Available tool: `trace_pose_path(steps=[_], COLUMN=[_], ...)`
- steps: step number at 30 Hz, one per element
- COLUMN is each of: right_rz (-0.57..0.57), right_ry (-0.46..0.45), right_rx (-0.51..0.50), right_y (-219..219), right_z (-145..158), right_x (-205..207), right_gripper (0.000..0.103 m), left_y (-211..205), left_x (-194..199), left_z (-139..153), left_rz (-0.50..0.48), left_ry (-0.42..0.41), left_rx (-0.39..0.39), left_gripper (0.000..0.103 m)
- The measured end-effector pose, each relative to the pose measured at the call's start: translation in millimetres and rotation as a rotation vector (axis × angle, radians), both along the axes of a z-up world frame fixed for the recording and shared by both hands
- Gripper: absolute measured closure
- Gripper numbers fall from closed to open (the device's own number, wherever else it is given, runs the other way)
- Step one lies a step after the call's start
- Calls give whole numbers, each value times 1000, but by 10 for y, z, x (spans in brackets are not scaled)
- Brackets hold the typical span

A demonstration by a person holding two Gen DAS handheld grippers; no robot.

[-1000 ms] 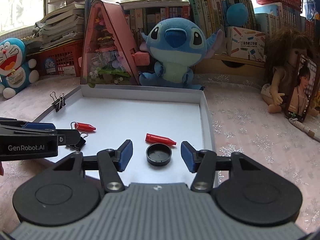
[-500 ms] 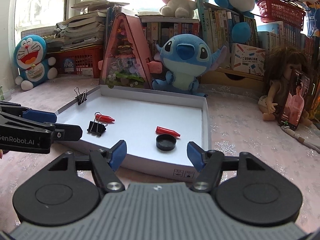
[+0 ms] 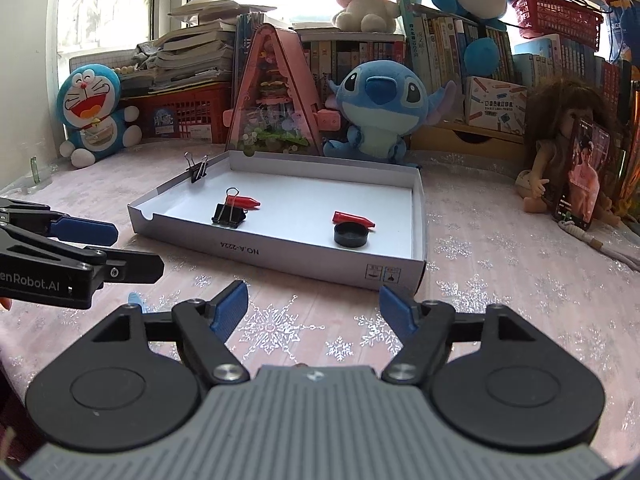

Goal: Organize rigid objects
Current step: 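Move the left tool toward a black lid while the right tool approaches the clear plastic cap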

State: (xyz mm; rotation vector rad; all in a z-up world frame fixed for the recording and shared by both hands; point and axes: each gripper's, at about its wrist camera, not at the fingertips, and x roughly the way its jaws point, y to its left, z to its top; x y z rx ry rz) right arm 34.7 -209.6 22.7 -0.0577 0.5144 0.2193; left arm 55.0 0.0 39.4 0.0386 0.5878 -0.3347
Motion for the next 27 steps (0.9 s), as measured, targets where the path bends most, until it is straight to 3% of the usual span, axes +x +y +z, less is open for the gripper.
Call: trace_pose_path(steps=[8,16,18,22,27], right_rz=[-7,-29,-37,-58,-64], right_ry=[-12,-20,-19,-19,-22], right_rx=[10,2,-7,-15,-7], right_y=[17,25,26,16,-3], right_z=[-56,-173,-214,-269,-302], right_x=[-253,-425,-441,-450,-473], right_gripper=[18,17,17,17,17], left_y=[4,13,17,8,-17], left_x=[-347,-574,-608,-655,-697], left_z=[-84,-209,-232,-283,-327], left_rz=[-8,27,23,10,-18], left_ry=[-24,-38,-35,-12,9], left_rx=[7,31,32,31,18], left_gripper=[33,41,43,65,65])
